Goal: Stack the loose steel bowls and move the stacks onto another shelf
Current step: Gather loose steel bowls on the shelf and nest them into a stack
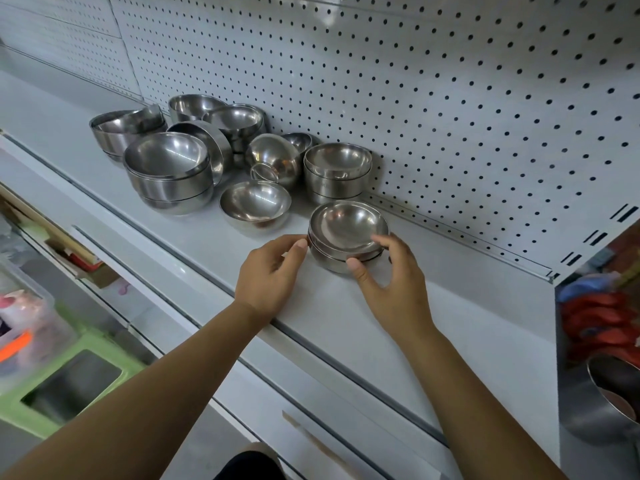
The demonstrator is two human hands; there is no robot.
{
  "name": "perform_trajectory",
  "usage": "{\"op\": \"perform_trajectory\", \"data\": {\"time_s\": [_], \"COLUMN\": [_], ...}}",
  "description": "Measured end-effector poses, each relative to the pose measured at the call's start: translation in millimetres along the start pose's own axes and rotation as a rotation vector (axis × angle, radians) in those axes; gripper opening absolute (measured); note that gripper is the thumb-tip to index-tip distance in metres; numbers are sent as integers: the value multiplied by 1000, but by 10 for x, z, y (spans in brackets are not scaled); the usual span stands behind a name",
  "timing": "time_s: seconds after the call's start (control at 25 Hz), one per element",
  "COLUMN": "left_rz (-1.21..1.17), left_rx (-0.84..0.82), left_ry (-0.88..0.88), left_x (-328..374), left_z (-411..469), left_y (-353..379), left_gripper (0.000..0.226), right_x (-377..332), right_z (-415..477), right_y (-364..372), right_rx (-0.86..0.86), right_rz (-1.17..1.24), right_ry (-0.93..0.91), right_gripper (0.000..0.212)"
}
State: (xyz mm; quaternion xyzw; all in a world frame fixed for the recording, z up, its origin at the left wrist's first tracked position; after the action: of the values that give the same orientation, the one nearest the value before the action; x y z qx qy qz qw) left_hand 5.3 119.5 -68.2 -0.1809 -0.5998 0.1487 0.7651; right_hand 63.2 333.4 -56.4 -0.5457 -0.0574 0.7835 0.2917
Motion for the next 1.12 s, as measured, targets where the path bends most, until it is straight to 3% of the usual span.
{"op": "perform_trajectory", "data": {"time_s": [0.16,0.28,0.4,0.52,0.64,0.8,1.12], "left_rz": [24,18,0,-67,-70,109,153], "left_rx": [6,77,361,553,440,282,315], "left_ry": [-9,-22,-42,-157,-313,-198,-187], "left_x": [-57,-47,-25,-61,-168,-259,-365], "left_z": [37,17,-48,-60,103,389,389], "left_y": [12,-16,-172,-338,-414,-544,-533], "left_gripper": [44,41,24,36,63,72,80], "right_x": [38,40,56,48,64,84,94], "right_z": [2,2,9,8,22,43,35], "right_y": [29,55,78,84,50,60,52], "right_rx": [-57,-105,-154,-151,-126,-133,-121], "right_rz": [9,87,68,41,67,89,116], "right_ry": [49,60,64,39,76,108,129], "right_gripper": [57,81,96,95,94,96,94]}}
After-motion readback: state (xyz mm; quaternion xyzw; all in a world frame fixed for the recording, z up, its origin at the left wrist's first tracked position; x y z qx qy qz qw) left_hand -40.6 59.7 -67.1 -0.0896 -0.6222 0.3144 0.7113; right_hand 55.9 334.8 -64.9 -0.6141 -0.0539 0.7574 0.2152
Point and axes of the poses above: each hand's wrist, its own z-axis towards the middle knuckle, its own y-axis out of the palm, x = y × z, the point moved 6 cm from there along z, towards the middle knuckle, and after that the axes turned 8 degrees about z, right-handed, at the moved point
